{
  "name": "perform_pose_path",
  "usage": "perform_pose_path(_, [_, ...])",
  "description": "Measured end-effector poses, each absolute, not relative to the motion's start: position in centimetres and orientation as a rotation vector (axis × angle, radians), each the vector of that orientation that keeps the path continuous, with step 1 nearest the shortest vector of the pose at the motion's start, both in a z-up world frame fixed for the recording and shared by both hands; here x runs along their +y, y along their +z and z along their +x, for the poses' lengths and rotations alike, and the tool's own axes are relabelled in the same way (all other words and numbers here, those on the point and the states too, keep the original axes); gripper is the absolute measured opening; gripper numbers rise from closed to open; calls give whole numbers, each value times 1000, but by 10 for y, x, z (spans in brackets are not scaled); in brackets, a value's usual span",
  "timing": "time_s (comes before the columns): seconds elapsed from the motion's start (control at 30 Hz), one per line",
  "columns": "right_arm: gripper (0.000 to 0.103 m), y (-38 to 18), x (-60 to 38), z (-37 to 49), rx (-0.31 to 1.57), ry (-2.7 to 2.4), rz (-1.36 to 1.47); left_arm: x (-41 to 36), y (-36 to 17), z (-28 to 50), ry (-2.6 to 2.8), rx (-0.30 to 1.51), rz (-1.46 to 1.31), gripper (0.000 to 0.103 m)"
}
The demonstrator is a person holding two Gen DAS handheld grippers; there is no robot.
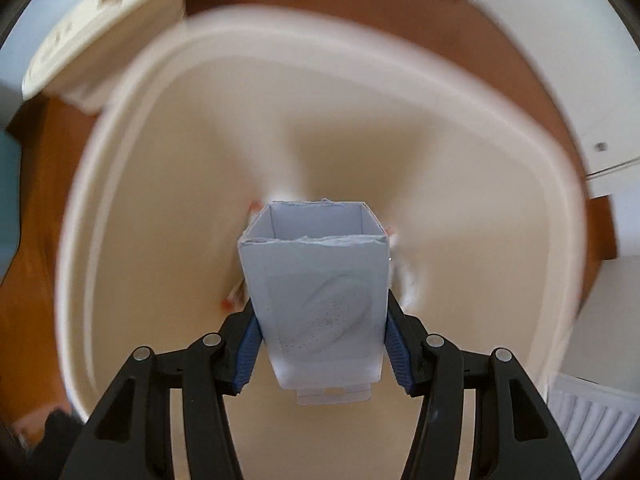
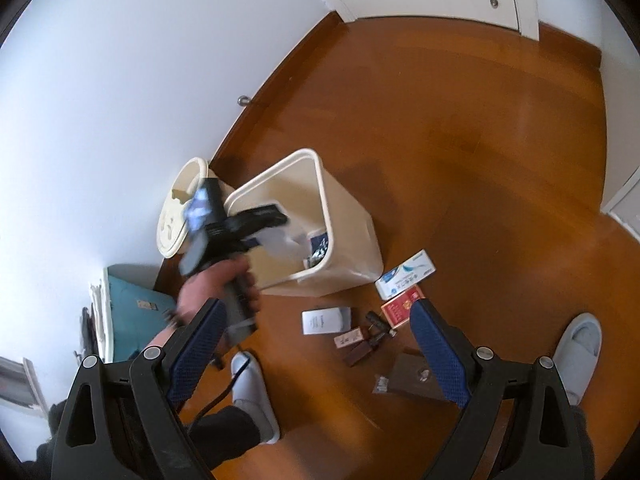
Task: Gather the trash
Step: 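Carry the white box over the wastebasket and open the left gripper, then grasp the white EasyBuy box with the left gripper while the right gripper grasps a brown card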
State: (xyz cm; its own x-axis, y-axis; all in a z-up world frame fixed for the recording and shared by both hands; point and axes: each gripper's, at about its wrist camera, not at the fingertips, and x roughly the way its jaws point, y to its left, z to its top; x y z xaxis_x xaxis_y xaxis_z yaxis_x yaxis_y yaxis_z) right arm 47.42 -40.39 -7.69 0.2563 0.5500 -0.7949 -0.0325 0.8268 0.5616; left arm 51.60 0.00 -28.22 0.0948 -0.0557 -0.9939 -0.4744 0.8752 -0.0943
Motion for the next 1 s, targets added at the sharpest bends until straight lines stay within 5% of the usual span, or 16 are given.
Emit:
perform_pose_path(0.17, [95,-80,-397,473,1273,431,477,11,-286,515,296,1469,-466,55])
perform_pose_path(0.3, [95,-90,-394,471,1291,417,473,16,-245,507,177,1375,-462,74])
perform_pose_path(0.57, [95,-93,-382,468,1287,425,480,62,-160,391,229,1098,-566,77])
perform_pose_path(0.8, [95,-92,-371,461,1293,453,486,77,-316,284,551,1281,-1244,79])
perform_pose_path(1.0, [95,-98,-376,462,1314,444,480,67,-379,318,640,1270,-1388,79])
